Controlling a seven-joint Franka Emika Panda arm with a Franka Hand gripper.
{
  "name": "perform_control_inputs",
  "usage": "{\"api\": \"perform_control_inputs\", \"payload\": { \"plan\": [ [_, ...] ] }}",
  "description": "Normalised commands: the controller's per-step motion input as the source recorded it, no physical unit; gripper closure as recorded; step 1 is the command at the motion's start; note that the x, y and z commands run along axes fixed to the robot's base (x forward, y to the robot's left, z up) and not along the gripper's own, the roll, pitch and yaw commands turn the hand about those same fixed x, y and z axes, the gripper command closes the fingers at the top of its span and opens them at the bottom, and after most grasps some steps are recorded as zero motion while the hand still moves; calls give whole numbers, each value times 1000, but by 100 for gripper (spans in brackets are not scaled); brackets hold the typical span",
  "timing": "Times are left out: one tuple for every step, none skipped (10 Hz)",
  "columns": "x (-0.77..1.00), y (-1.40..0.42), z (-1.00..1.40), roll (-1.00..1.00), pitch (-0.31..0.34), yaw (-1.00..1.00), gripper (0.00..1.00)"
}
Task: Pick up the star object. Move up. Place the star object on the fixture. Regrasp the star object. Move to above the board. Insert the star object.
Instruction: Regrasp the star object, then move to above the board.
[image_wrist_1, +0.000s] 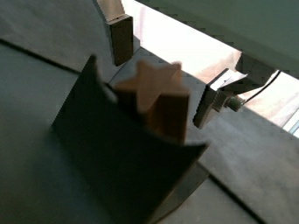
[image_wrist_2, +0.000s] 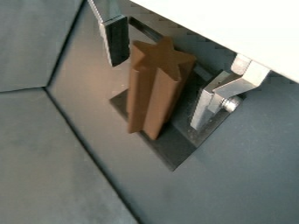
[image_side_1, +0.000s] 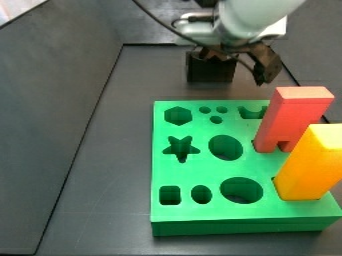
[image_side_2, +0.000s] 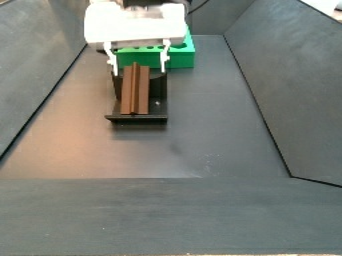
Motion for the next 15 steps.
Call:
{"api": "perform_control_inputs", "payload": {
  "plan": [
    [79,7,-545,51,10,-16,0],
    [71,2,-367,50,17,6,0],
    [69,0,-237,46,21,20,0],
    [14,-17,-184,42,28,24,0],
    [16,-15,-183,41,28,29,0],
    [16,-14,-183,42,28,32,0],
    [17,-14,-182,42,28,36,0],
    [0,0,0,0,0,0,100],
    [41,45,1000,19,-134,-237,100],
    [35,43,1000,8,-115,-245,100],
    [23,43,1000,-7,-76,-232,100],
    [21,43,1000,-24,-48,-221,100],
    [16,44,1000,-61,13,-196,100],
    [10,44,1000,-84,64,-159,100],
    [3,43,1000,-91,94,-125,100]
  ]
}}
